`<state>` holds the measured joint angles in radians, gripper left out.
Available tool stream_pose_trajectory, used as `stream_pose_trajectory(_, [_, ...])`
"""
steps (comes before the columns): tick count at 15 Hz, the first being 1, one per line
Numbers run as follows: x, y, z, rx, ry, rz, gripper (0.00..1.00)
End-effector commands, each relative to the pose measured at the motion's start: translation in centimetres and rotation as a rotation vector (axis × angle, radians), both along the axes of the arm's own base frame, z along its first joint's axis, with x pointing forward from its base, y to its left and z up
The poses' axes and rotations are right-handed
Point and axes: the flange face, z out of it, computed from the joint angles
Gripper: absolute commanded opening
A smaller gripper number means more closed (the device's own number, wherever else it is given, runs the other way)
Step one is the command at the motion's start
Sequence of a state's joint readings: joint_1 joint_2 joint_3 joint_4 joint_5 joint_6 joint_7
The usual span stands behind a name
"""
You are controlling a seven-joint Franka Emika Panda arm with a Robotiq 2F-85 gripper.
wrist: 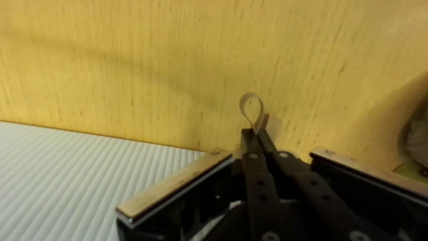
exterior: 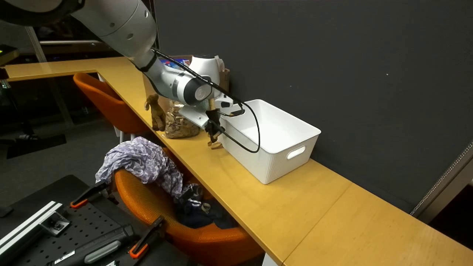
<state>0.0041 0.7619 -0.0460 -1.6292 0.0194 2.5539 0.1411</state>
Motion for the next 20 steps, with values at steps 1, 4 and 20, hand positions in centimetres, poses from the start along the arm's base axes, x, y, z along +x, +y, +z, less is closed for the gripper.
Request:
stream_pose_trajectory(1, [1.5,0.6,-1.0,-0.052,0.006,0.047,0.01])
stream_pose_trajectory(4, [2.0,1.1,-2.4,-0.076,0.01,0.079,0.01])
stream_pose_trajectory(20, [4.2,3.3,-7.4,-0.12,0.009,0.182,0.47])
